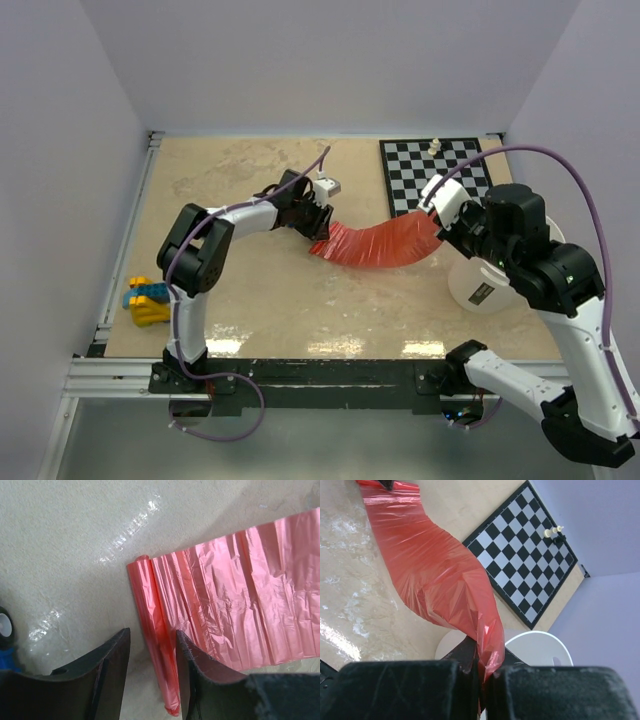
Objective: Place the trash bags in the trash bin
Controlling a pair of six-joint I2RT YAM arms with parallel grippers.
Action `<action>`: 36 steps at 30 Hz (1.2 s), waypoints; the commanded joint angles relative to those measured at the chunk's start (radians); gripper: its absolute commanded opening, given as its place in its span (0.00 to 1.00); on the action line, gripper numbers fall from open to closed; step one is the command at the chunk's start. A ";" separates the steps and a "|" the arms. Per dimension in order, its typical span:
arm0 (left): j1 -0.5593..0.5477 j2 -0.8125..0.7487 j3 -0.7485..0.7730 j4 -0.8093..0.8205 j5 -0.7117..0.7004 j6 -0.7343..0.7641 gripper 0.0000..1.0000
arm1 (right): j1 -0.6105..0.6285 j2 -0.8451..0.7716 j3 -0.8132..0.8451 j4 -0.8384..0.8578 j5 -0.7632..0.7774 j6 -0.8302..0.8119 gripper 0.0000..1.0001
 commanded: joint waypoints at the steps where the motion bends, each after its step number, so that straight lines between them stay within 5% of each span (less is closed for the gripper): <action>1: -0.048 -0.003 -0.015 -0.022 -0.100 -0.003 0.47 | -0.003 0.008 -0.011 0.006 -0.035 0.013 0.00; 8: -0.136 0.059 -0.022 -0.073 -0.391 0.016 0.38 | -0.001 0.007 -0.018 0.018 -0.036 0.021 0.00; 11: -0.142 0.060 -0.047 -0.065 -0.391 0.026 0.29 | -0.001 0.001 -0.022 0.020 -0.036 0.024 0.00; 15: -0.139 0.063 -0.044 -0.062 -0.266 0.039 0.00 | -0.001 -0.015 -0.053 0.036 -0.036 0.025 0.00; 16: -0.133 0.060 -0.029 -0.068 -0.244 0.036 0.00 | -0.001 -0.018 -0.063 0.041 -0.041 0.025 0.00; 17: -0.131 0.039 -0.016 -0.071 -0.240 0.036 0.00 | -0.001 -0.021 -0.077 0.046 -0.044 0.025 0.22; 18: -0.117 0.014 -0.001 -0.074 -0.229 0.036 0.00 | -0.001 -0.023 -0.088 0.055 -0.038 0.039 0.57; 19: -0.097 -0.015 0.010 -0.071 -0.200 0.042 0.00 | -0.001 -0.027 -0.102 0.087 -0.029 0.063 0.78; 20: -0.081 -0.047 0.021 -0.071 -0.191 0.043 0.00 | -0.001 -0.029 -0.110 0.104 -0.041 0.071 0.86; 24: 0.021 -0.168 0.077 -0.090 -0.086 0.071 0.00 | 0.002 0.003 -0.087 0.209 -0.188 0.073 0.98; 30: 0.114 -0.311 0.165 -0.191 0.116 0.198 0.00 | -0.003 0.181 -0.004 0.433 -0.339 0.102 0.98; 36: 0.121 -0.414 0.290 -0.363 0.167 0.388 0.00 | -0.001 0.309 -0.068 0.763 -0.520 0.157 0.97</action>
